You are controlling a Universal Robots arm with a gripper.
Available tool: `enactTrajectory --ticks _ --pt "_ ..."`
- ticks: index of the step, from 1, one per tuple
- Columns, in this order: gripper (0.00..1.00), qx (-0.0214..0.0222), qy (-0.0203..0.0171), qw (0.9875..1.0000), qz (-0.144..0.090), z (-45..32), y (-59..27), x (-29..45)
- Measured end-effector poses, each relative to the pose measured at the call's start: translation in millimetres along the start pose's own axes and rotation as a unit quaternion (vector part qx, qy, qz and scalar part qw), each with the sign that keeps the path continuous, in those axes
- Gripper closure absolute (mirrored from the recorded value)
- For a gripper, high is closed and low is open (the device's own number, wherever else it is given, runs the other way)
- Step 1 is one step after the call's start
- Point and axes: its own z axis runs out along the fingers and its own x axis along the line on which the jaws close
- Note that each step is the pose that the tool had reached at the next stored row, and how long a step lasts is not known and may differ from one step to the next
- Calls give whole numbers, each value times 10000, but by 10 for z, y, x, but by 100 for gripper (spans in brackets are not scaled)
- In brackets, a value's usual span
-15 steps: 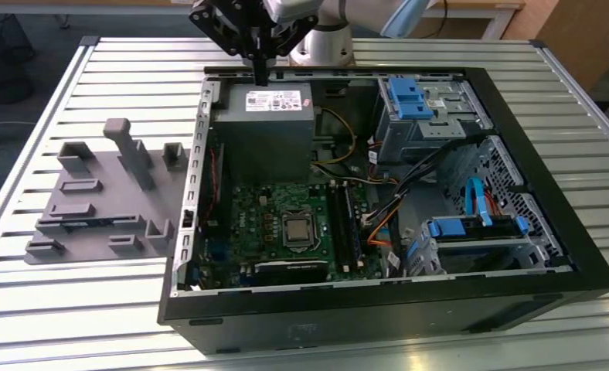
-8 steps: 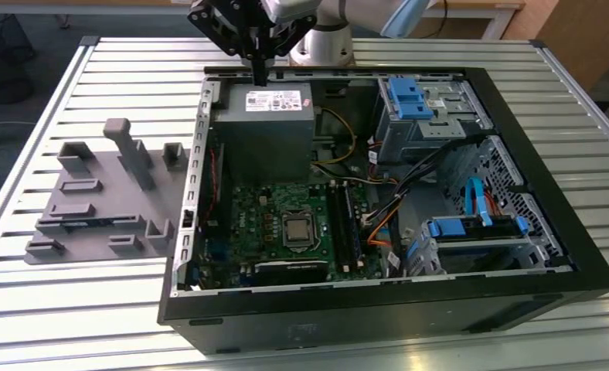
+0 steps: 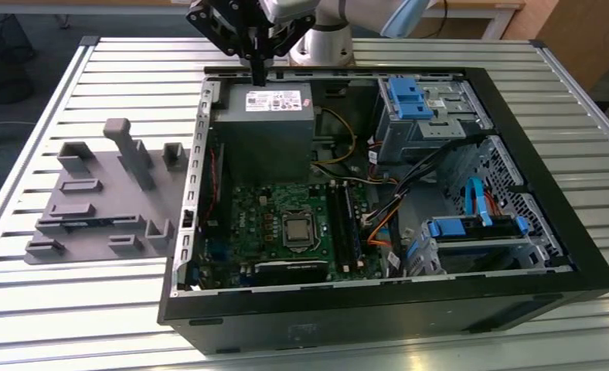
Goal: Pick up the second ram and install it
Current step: 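Reach for the second ram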
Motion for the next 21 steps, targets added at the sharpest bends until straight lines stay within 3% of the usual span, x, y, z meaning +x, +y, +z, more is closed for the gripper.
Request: enactTrajectory --ticks 21 --pt "89 0 1 10000 0 4 -4 49"
